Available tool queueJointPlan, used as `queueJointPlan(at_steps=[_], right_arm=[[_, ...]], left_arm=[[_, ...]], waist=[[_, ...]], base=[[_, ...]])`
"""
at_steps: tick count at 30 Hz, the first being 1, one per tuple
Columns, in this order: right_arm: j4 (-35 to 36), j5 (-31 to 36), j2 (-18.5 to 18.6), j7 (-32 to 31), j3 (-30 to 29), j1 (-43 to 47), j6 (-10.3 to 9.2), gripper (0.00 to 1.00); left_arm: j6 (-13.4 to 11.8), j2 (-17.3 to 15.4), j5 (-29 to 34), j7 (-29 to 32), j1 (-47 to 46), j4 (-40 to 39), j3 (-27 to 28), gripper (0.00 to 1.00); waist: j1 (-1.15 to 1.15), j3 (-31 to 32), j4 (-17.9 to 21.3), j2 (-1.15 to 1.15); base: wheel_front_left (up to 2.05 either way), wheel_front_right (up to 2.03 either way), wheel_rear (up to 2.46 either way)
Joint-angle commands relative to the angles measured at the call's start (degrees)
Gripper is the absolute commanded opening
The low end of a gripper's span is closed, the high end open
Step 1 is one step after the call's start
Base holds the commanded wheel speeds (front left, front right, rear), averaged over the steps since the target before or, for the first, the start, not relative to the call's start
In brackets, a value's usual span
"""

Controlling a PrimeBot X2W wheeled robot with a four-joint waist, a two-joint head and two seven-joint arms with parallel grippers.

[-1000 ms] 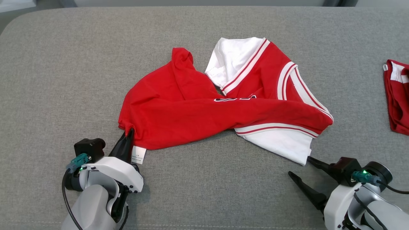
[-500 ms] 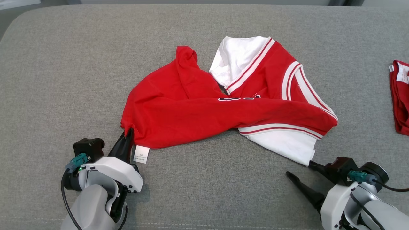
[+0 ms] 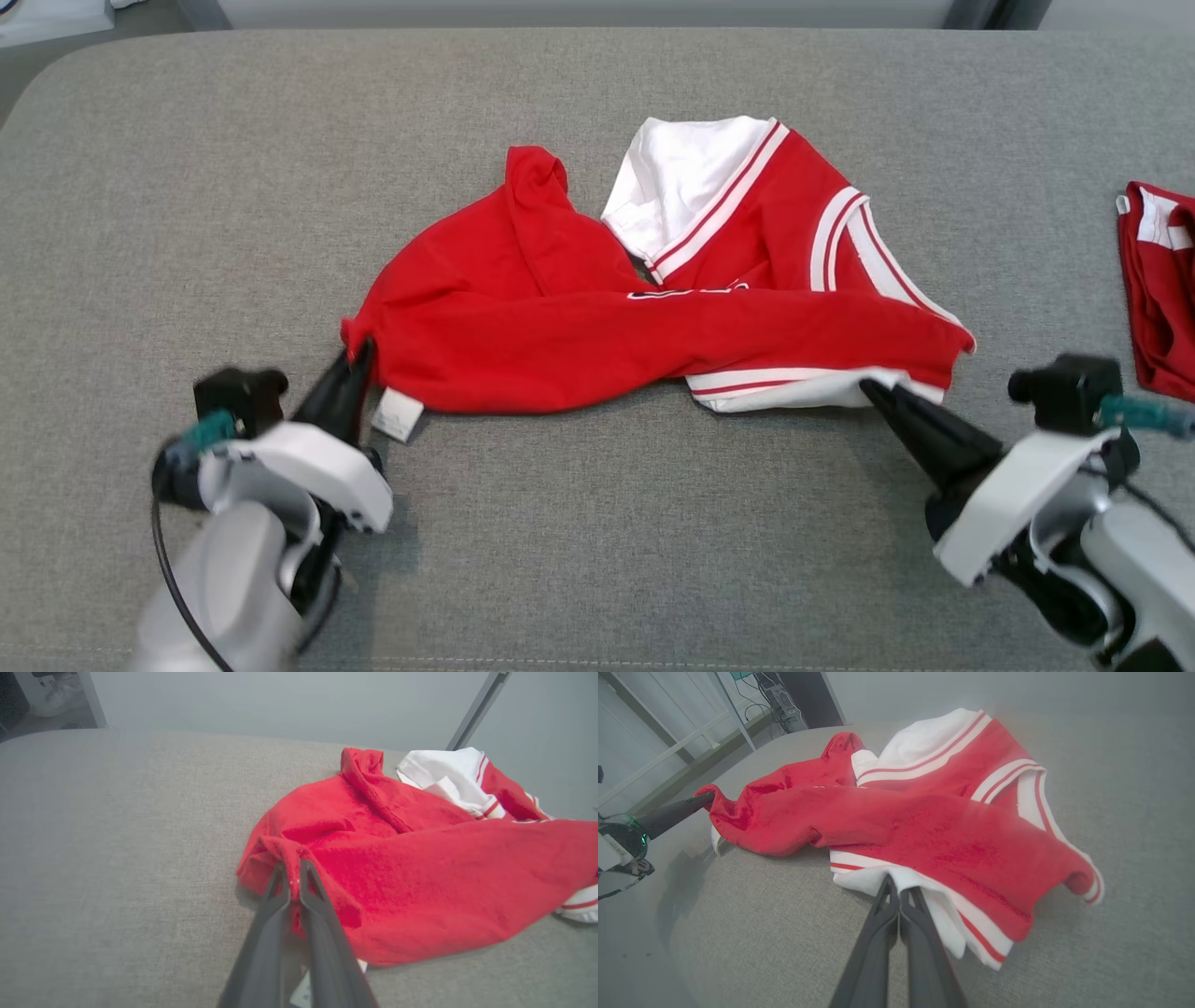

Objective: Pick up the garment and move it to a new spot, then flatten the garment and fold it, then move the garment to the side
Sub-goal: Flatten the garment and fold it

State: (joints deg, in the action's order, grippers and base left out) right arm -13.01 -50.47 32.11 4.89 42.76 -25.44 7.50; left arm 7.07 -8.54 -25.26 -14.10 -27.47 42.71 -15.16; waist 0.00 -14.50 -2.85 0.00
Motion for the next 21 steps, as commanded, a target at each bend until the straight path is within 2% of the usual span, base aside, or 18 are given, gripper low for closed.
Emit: queueJointPlan(at_steps=[1,7,8,13,16,21], right_arm=[[2.77,-3.08,1.14,-1.21,-0.71,-2.13,-0.01,0.00],[2.74,-10.51,0.59,-6.11,-2.53,-12.77,-0.01,0.00],[2.74,-10.51,0.59,-6.11,-2.53,-12.77,-0.01,0.00],[-1.70,-16.06,-1.79,-9.31,-3.90,-20.32,-0.01,0.00],[-3.44,-21.11,-0.86,-18.77,-1.07,-20.98,-0.01,0.00],[-3.07,-25.76,4.63,-34.97,4.24,-18.90,-0.01,0.00]], left_arm=[[0.41,-3.71,-0.96,1.23,-4.57,-2.69,0.20,0.00],[0.42,-12.48,-4.40,10.09,-15.20,-7.36,-6.56,0.00],[0.42,-12.48,-4.40,10.09,-15.20,-7.36,-6.56,0.00],[0.42,-17.82,-8.06,15.92,-21.88,-10.20,-10.76,0.00],[0.42,-19.90,-13.44,22.26,-21.72,-12.80,-15.33,0.00],[0.42,-25.48,-24.87,34.11,-16.13,-20.14,-24.00,0.00]], waist=[[0.00,0.16,0.10,0.00],[0.00,0.33,0.08,0.00],[0.00,0.33,0.08,0.00],[0.00,1.04,-0.03,0.00],[0.00,2.08,-0.09,0.00],[0.00,3.81,0.12,0.00]], base=[[0.00,0.00,0.00],[0.00,0.00,0.00],[0.00,0.00,0.00],[0.00,0.00,0.00],[0.00,0.00,0.00],[0.00,0.00,0.00]])
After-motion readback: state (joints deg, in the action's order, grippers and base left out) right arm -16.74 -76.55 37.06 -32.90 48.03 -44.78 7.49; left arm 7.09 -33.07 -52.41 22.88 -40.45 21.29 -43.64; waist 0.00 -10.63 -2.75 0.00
